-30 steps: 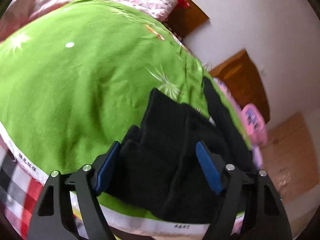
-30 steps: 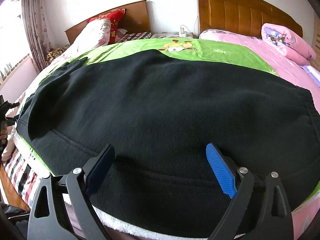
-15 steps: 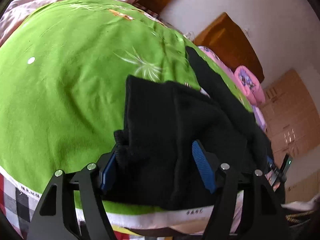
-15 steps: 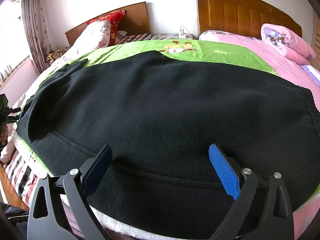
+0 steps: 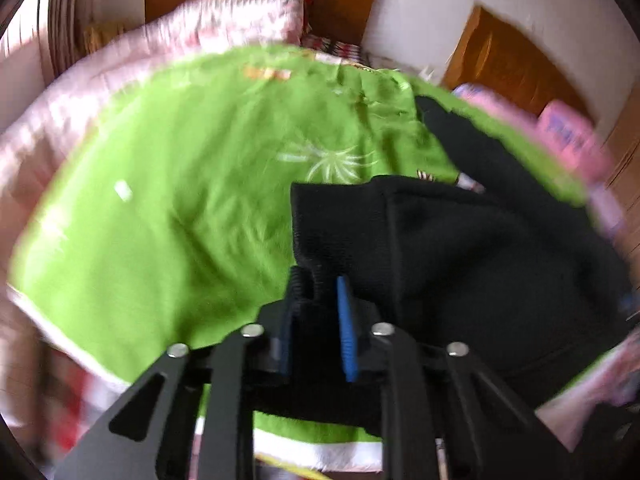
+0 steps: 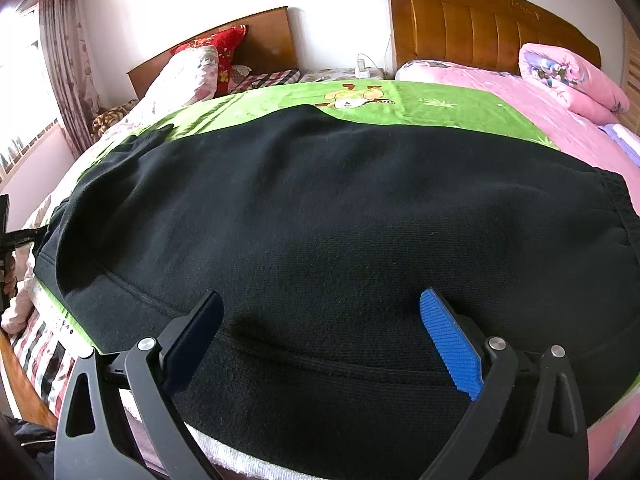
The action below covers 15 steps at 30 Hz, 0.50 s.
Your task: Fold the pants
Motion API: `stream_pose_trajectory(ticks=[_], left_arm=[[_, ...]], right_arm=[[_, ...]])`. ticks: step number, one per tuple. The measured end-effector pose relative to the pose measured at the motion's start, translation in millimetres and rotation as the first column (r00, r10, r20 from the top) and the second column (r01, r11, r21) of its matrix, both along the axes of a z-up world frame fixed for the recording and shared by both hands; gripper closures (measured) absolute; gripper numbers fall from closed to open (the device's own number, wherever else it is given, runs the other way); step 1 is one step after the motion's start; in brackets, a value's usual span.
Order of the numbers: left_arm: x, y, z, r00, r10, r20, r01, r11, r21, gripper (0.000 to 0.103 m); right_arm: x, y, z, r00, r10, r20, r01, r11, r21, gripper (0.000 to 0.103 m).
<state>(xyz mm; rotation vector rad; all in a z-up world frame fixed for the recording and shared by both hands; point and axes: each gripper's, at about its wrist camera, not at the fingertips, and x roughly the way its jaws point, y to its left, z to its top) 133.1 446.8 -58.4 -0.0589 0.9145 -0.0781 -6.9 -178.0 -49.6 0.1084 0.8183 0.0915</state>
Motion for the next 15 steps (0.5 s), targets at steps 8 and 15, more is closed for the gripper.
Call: stream_pose_trajectory(ticks=[8,15], left_arm=[[-21,-70,78,0.933,0.032,0.358,-0.192,0.886,0.422,0.091],[26,-2,22,0.943,0.293,0.157,-0.332,0.828,0.451,0.103]], right_arm=[[-1,-1,2,1.000,0.000,0.002,0.000,1.000,0.011,0.007],[-3,-4,1,1.000,0.012,0.011,-0.012,1.000,0.023,0.007]])
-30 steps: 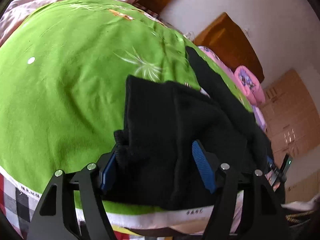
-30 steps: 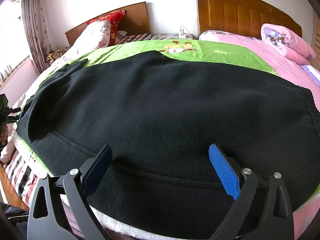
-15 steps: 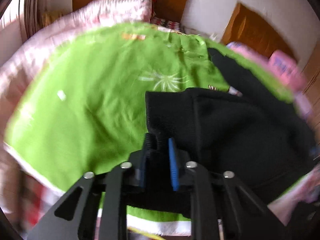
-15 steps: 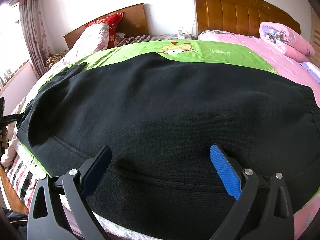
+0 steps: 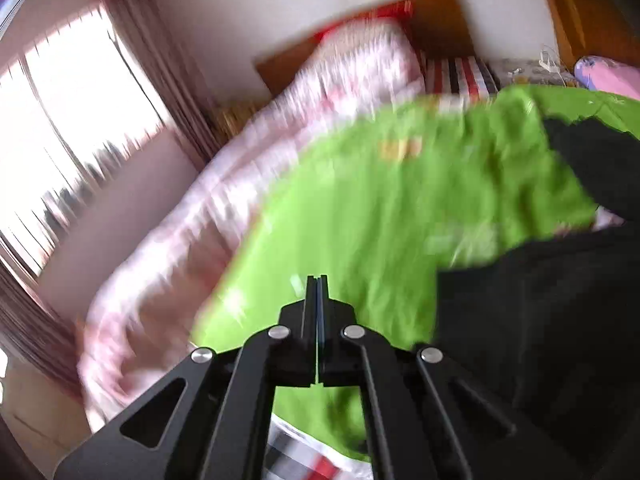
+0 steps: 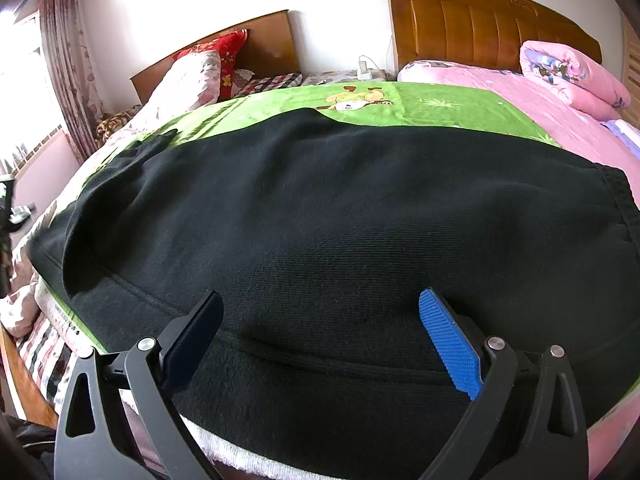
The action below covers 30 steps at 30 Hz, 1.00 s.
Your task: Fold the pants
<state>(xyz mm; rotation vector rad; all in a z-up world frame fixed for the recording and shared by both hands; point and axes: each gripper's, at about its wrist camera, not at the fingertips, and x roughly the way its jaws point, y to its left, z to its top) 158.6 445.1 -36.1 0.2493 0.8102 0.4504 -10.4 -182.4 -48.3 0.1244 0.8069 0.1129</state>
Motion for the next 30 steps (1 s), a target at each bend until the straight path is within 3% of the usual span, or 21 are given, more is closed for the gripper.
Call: stream_pose_trajectory(ticks=[3,4,6,7,8,9,12,13,16,18,19,21,23,25,28,30], left_arm=[[-5,24,-18,0.999,0.048,-0.012,-0.049,0.993,-0.108,0.103],[-11,28,-19,1.000,0.014,0.003,-0.013,0.984,-0.179,0.101],[-16,28,-16,0.999,-0.024,0.037,0.033,0.962,-0.270,0.072],[-16,26,-12,0.996,-0.061,0.063,0.078,0.943,-0.324,0.038],[-15,23,-7,0.991,-0.102,0.091,0.129,0.917,-0.377,0.019],[-11,21,-7,0.988,-0.117,0.102,0.149,0.904,-0.402,0.019],[4,6,-4,0.986,-0.124,0.113,0.162,0.887,-0.432,0.020],[13,-4,-7,0.988,-0.134,0.072,0.152,0.882,-0.446,0.019],[40,-17,-28,0.991,-0.131,-0.040,0.103,0.902,-0.419,0.019],[47,-11,-37,0.992,-0.122,-0.043,0.089,0.887,-0.453,0.018],[50,-6,-39,0.992,-0.123,-0.035,0.090,0.867,-0.489,0.019],[47,-6,-40,0.988,-0.153,-0.029,0.118,0.857,-0.502,0.033],[41,-14,-33,0.981,-0.194,-0.023,0.158,0.857,-0.490,0.080],[36,-32,-27,0.978,-0.203,-0.043,0.175,0.919,-0.354,0.097],[30,-54,-24,0.974,-0.222,-0.039,0.206,0.949,-0.238,0.098],[29,-59,-25,0.977,-0.211,-0.034,0.200,0.958,-0.204,0.098]], right_arm=[[2,1,0,1.000,-0.006,-0.005,0.006,1.000,-0.002,0.007],[2,2,0,1.000,-0.009,-0.006,0.009,1.000,-0.003,0.007],[3,3,0,1.000,-0.010,-0.007,0.010,1.000,-0.011,0.007],[3,4,0,1.000,-0.011,-0.007,0.011,1.000,-0.015,0.007],[3,4,0,1.000,-0.012,-0.008,0.011,1.000,-0.019,0.007],[3,4,-1,1.000,-0.012,-0.009,0.011,1.000,-0.020,0.007],[2,3,2,1.000,-0.016,-0.008,0.016,1.000,-0.007,0.007],[2,2,3,1.000,-0.019,-0.005,0.019,1.000,0.005,0.007],[1,1,5,1.000,-0.022,-0.005,0.022,1.000,0.019,0.007],[1,-1,5,1.000,-0.022,-0.007,0.022,0.999,0.025,0.007],[1,-1,7,1.000,-0.026,-0.008,0.026,0.999,0.027,0.007],[0,-1,13,1.000,-0.030,0.001,0.030,0.999,0.035,0.007],[1,2,24,1.000,-0.001,0.027,0.000,0.999,0.050,0.007],[9,13,44,0.996,0.053,0.067,-0.057,0.997,0.055,0.007],[48,47,77,0.973,0.198,0.118,-0.211,0.972,0.107,0.007],[87,73,87,0.949,0.295,0.111,-0.309,0.939,0.151,0.007]])
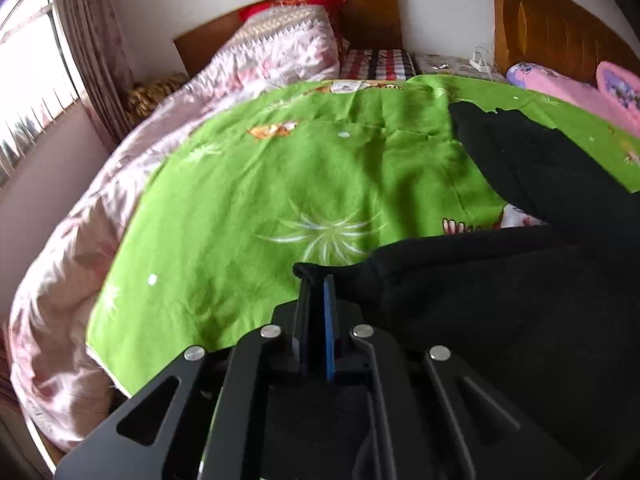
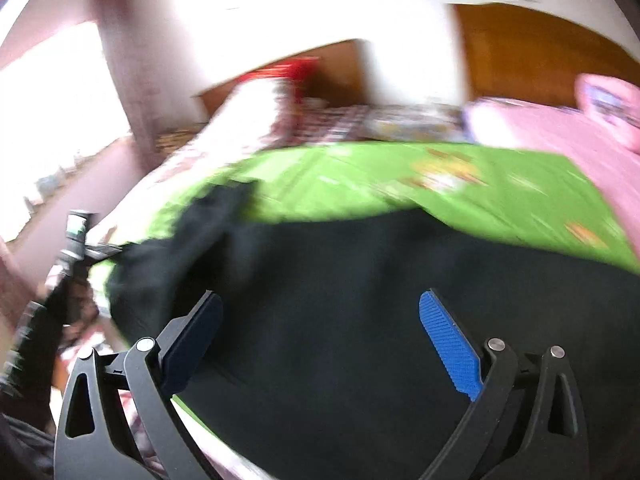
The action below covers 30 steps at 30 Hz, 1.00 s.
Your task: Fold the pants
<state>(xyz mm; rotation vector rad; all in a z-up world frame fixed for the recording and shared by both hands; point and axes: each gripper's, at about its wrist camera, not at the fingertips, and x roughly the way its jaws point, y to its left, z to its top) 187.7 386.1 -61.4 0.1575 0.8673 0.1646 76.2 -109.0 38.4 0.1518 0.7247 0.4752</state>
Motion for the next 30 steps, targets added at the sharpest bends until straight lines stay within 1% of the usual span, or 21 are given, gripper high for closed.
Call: stream_pose_trajectory(ticks=[2,3,4,5,6,7,8,10,12,13,16,17,18,19,20,21,23,24,26,28,30], left_arm=[[2,1,-5,1.000,0.020,-0.011,-0.020,1.000,0.016,0.098],[4,2,-8,1.000,0.022,-0.020,-0.022,1.000,0.023,0.098],[6,2,-12,0.999,0.020,-0.036,-0.019,1.000,0.025,0.097],[7,2,-12,0.999,0.022,-0.038,-0.020,0.999,0.028,0.097],[7,2,-12,0.999,0.026,-0.039,-0.025,0.999,0.026,0.097],[6,2,-11,0.999,0.035,-0.040,-0.034,0.999,0.012,0.096],[5,3,-11,0.998,0.039,-0.042,-0.039,0.999,0.001,0.093],[7,9,-12,0.997,0.063,-0.039,-0.063,0.998,-0.016,0.084],[9,16,-12,0.997,0.066,-0.039,-0.068,0.996,-0.055,0.083],[9,18,-12,0.997,0.065,-0.038,-0.067,0.995,-0.072,0.083],[8,26,-13,0.997,0.065,-0.030,-0.068,0.990,-0.123,0.082],[8,29,-14,0.998,0.064,-0.026,-0.067,0.988,-0.137,0.082],[7,29,-14,0.998,0.062,-0.024,-0.065,0.988,-0.140,0.082],[7,29,-14,0.998,0.060,-0.019,-0.062,0.989,-0.137,0.082],[7,28,-15,0.998,0.059,-0.016,-0.061,0.990,-0.129,0.084],[6,26,-14,0.998,0.057,-0.014,-0.058,0.990,-0.126,0.086],[4,19,-14,0.999,0.052,-0.001,-0.052,0.995,-0.086,0.097],[2,13,-13,0.999,0.052,0.009,-0.052,0.998,-0.046,0.098],[-2,1,-13,0.998,0.059,0.032,-0.060,0.998,0.037,0.098],[-7,-7,-6,0.994,0.074,0.077,-0.081,0.992,0.099,0.098],[-12,-10,5,0.989,0.081,0.123,-0.097,0.987,0.126,0.098]], right_arm=[[58,36,-3,0.990,0.113,-0.080,-0.109,0.993,0.054,0.007],[85,50,-8,0.982,0.142,-0.124,-0.132,0.987,0.086,0.007],[119,70,-18,0.962,0.186,-0.199,-0.160,0.977,0.139,0.007],[142,85,-26,0.946,0.212,-0.246,-0.173,0.970,0.170,0.008],[162,99,-34,0.935,0.218,-0.278,-0.171,0.968,0.183,0.013],[188,121,-45,0.921,0.223,-0.319,-0.178,0.970,0.164,0.016],[203,138,-52,0.912,0.231,-0.340,-0.194,0.971,0.139,0.017],[223,162,-65,0.898,0.230,-0.375,-0.206,0.973,0.102,0.017],[234,180,-81,0.885,0.221,-0.410,-0.208,0.975,0.075,0.017],[235,190,-81,0.900,0.219,-0.378,-0.217,0.975,0.051,0.017],[237,216,-82,0.895,0.254,-0.366,-0.275,0.961,-0.006,0.020],[236,223,-83,0.888,0.276,-0.368,-0.299,0.954,-0.004,0.029],[237,229,-83,0.881,0.292,-0.372,-0.314,0.950,0.002,0.048],[238,234,-82,0.892,0.277,-0.358,-0.305,0.952,-0.022,0.054],[237,237,-80,0.896,0.274,-0.349,-0.304,0.952,-0.033,0.085],[236,239,-78,0.906,0.265,-0.331,-0.293,0.956,-0.035,0.090],[223,240,-63,0.930,0.267,-0.253,-0.285,0.958,-0.036,0.091],[219,239,-55,0.939,0.264,-0.221,-0.278,0.960,-0.034,0.091],[206,233,-30,0.954,0.265,-0.144,-0.266,0.964,0.010,0.092],[191,227,6,0.960,0.276,-0.052,-0.274,0.961,0.031,0.092],[181,224,39,0.957,0.291,0.019,-0.291,0.956,0.045,0.092]])
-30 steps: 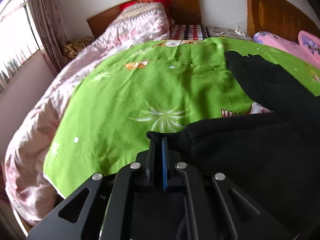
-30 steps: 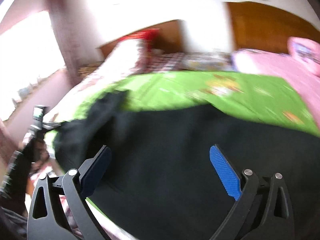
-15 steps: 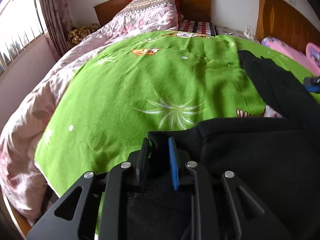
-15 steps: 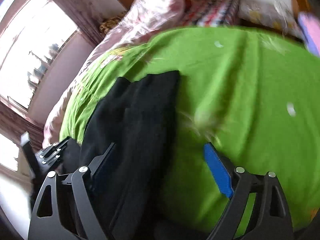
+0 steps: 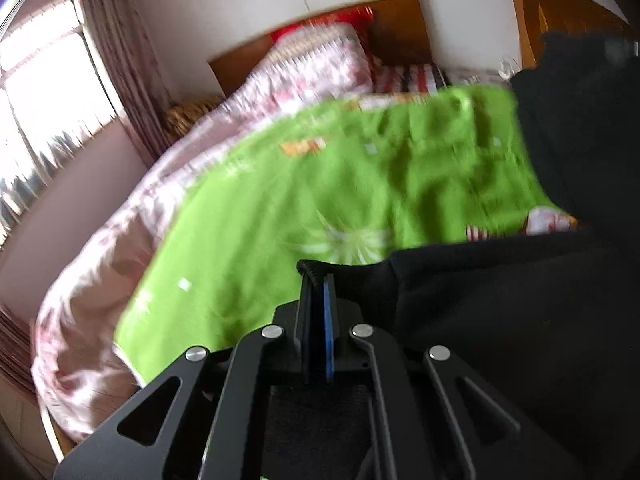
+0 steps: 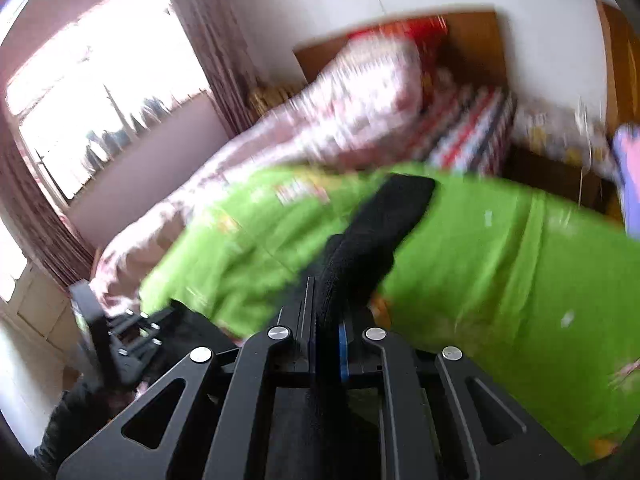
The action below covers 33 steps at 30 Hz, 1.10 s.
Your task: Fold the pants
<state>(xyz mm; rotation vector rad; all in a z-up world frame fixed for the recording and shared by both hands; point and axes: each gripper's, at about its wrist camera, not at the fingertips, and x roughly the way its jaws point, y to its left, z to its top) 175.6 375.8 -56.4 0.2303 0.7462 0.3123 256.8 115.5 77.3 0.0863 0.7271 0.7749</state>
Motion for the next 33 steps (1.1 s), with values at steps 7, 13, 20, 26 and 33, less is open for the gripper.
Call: stream_pose_trajectory(ticks=[7,13,20,26,33], left_arm=[[15,-3,18,0.997,0.072,0.016,-0.073,0.993,0.087,0.098],[35,2,-12,0.989,0.117,-0.088,-0.113,0.992,0.051,0.097],[15,69,5,0.984,0.180,0.006,-0.174,0.957,-0.233,0.015],[-50,127,46,0.936,0.337,0.100,-0.294,0.906,-0.305,0.016],[-110,111,68,0.933,0.317,0.171,-0.262,0.923,-0.283,0.010]], right_arm=[[-44,-16,95,0.978,0.012,0.209,-0.038,0.992,0.121,0.092],[-67,5,92,0.970,0.071,0.231,-0.093,0.992,0.087,0.092],[-84,72,49,0.977,0.127,0.173,-0.132,0.991,0.016,0.091],[-115,153,-12,0.967,0.248,0.051,-0.242,0.966,-0.094,0.091],[-154,211,-96,0.946,0.305,-0.113,-0.324,0.915,-0.241,0.079]])
